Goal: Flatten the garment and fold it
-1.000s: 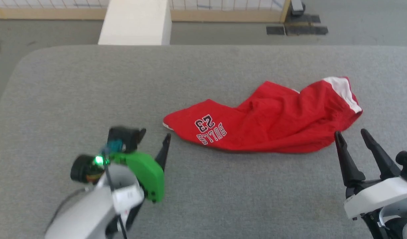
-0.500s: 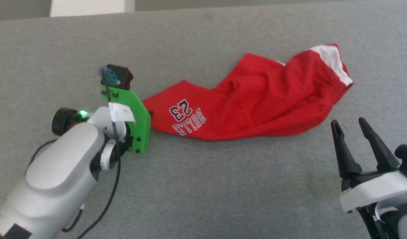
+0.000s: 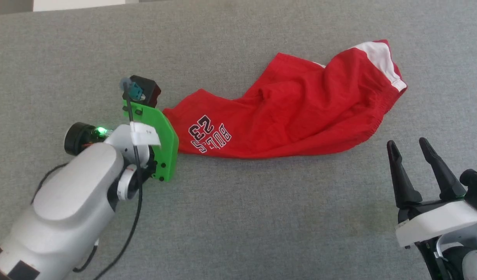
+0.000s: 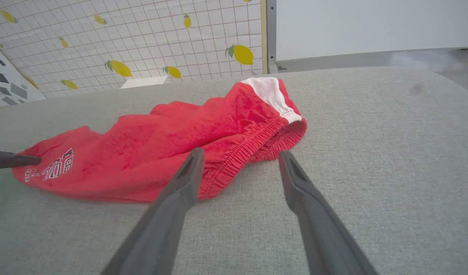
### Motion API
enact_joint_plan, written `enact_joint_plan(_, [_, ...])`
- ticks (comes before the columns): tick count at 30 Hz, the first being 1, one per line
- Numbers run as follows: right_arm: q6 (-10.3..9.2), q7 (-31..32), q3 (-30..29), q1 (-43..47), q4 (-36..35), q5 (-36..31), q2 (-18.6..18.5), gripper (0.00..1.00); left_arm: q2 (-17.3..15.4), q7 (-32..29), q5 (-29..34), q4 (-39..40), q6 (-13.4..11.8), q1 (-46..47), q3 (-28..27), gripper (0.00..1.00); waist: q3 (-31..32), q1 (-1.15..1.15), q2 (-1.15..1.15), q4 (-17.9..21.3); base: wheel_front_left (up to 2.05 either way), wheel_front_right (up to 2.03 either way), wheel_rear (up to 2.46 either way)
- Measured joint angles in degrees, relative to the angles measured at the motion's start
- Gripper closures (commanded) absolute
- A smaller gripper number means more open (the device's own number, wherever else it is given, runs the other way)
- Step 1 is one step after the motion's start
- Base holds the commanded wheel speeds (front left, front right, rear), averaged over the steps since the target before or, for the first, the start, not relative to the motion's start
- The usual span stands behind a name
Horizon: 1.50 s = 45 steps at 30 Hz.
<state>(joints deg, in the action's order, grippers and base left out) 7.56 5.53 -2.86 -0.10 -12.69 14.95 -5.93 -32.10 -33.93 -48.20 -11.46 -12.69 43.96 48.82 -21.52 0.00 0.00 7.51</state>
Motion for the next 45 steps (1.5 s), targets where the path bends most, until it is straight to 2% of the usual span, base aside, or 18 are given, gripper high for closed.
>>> enact_joint_plan(3, [0.00, 0.31, -0.23, 0.03, 0.36, -0.30, 0.00, 0.00, 0.02, 5.79, 0.57, 2.38, -1.51, -1.99, -1.59, 1.00, 1.15, 0.00, 0.00, -0.64, 0.00, 0.00, 0.00])
enact_joint_plan(7, [0.00, 1.22, -0.43, 0.22, 0.63, -0.36, -0.08, 0.00, -0.19, 13.56, 1.24, 7.64, -5.37, -4.25, -5.56, 1.00, 2.99, 0.00, 0.00, -2.09, 0.00, 0.00, 0.00])
enact_joint_plan(10, [0.00, 2.38, -0.27, 0.77, 0.68, -0.36, -0.13, 0.00, -1.09, 17.06, 2.15, 11.67, -8.15, -6.94, -7.61, 1.00, 4.63, 0.00, 0.00, -3.47, 0.00, 0.00, 0.00])
enact_joint_plan(16, [0.00, 4.05, 0.24, 1.58, 0.71, -0.36, -0.14, 0.00, -4.60, 17.85, 2.27, 18.63, -13.02, -14.08, -9.12, 1.00, 7.72, 0.00, 0.00, -5.97, 0.00, 0.00, 0.00])
enact_joint_plan(21, [0.00, 4.79, 0.42, 2.74, 0.68, -0.35, -0.12, 0.00, -6.97, 16.25, 1.48, 23.27, -17.07, -21.33, -8.45, 1.00, 9.62, 0.00, 0.00, -7.86, 0.00, 0.00, 0.00])
enact_joint_plan(25, [0.00, 5.86, 0.81, 2.80, 0.80, -0.36, -0.04, 0.00, -7.47, 14.90, 0.29, 22.92, -18.12, -25.60, -5.87, 1.00, 10.33, 0.00, 0.00, -8.88, 0.00, 0.00, 0.00])
enact_joint_plan(26, [0.00, 6.33, 1.03, 2.81, 1.01, -0.37, -0.02, 0.00, -7.46, 14.66, 0.32, 22.12, -18.06, -26.20, -4.94, 0.92, 10.41, 0.00, 0.00, -8.99, 0.00, 0.00, 0.00])
enact_joint_plan(27, [0.00, 6.62, 1.21, 2.86, 1.19, -0.38, -0.02, 0.00, -7.35, 14.63, 0.33, 21.36, -18.05, -26.53, -4.46, 0.00, 10.45, 0.00, 0.00, -9.02, 0.00, 0.00, 0.00])
enact_joint_plan(30, [0.00, 7.46, 1.44, 3.25, 1.80, -0.38, -0.01, 0.00, -6.84, 15.92, 1.02, 19.23, -17.58, -26.65, -3.82, 0.00, 10.52, 0.00, 0.00, -8.90, 0.00, 0.00, 0.00])
enact_joint_plan(34, [0.00, 8.79, 1.48, 3.84, 2.19, -0.38, -0.22, 0.00, -4.92, 22.51, 3.42, 18.67, -17.23, -25.57, -5.87, 0.00, 10.87, 0.00, 0.00, -9.06, 0.00, 0.00, 0.00])
enact_joint_plan(39, [0.00, 12.61, 2.56, 4.96, 3.23, 0.22, -1.21, 0.00, -3.64, 35.80, 8.48, 18.40, -13.96, -23.24, -7.35, 0.00, 11.66, 0.00, 0.00, -10.12, 0.00, 0.00, 0.00])
enact_joint_plan(45, [0.00, 20.29, 1.59, 2.52, 7.59, 1.07, -1.48, 0.00, -3.20, 44.74, 14.22, 15.80, -11.23, -23.07, -5.16, 0.00, 12.32, 0.00, 0.00, -12.11, 0.00, 0.00, 0.00])
